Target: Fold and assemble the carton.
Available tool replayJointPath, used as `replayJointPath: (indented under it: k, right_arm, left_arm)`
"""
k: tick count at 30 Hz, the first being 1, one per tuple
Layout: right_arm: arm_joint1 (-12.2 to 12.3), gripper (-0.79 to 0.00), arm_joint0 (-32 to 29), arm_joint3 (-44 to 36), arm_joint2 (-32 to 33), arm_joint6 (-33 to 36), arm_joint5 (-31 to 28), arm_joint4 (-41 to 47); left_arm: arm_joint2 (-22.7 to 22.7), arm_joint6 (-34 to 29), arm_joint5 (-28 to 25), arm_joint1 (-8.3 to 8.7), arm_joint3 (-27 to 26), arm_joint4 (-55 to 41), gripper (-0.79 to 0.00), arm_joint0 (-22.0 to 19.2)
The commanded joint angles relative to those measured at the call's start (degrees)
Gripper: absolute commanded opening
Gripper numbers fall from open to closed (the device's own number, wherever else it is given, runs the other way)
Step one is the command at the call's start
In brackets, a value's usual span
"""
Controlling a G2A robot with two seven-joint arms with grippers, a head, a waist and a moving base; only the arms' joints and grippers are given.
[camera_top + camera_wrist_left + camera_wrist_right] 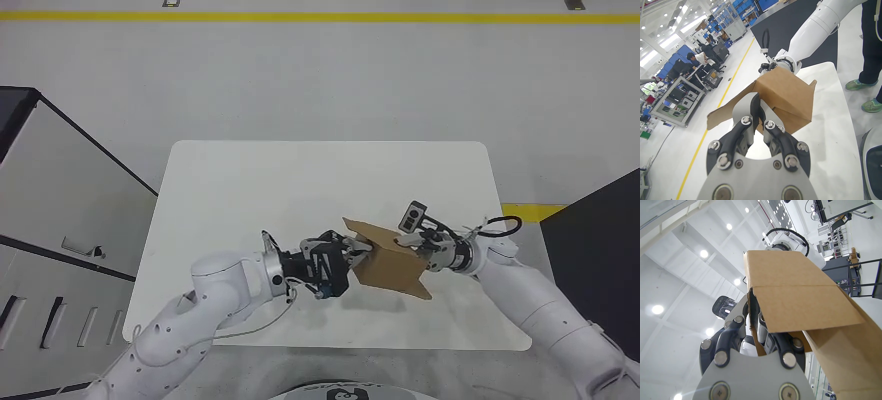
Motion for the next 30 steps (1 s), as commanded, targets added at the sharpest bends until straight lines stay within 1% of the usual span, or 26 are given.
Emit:
replayJointPath:
  k: [1, 6, 16, 25, 30]
  right_arm:
    - [0.0, -0.785, 0.0, 0.1, 0.2, 0.0, 0.0, 0.1]
    - [0.1, -0.785, 0.0, 0.2, 0.3, 0.0, 0.2, -0.1]
    - [0.0, -0.785, 0.4, 0.0, -0.1, 0.0, 0.4, -0.7]
    - [0.2, -0.785, 0.2, 0.2, 0.8, 0.0, 0.2, -0.5]
    - [0.3, -0.785, 0.0, -0.4, 0.8, 0.0, 0.3, -0.8]
  left_arm:
    - [-0.4, 0.0, 0.1, 0.04, 0.0, -0.2, -0.785, 0.1]
    - [-0.7, -0.1, 0.1, 0.08, -0.2, -0.4, -0.785, 0.2]
    - [1.5, -0.5, -0.8, -0.34, 0.6, -0.3, -0.785, -1.2]
    - [-1.1, -0.7, 0.4, -0.03, -0.4, -0.7, -0.785, -0.1]
    - [-1.1, -0.5, -0.1, 0.06, -0.8, -0.5, -0.785, 0.5]
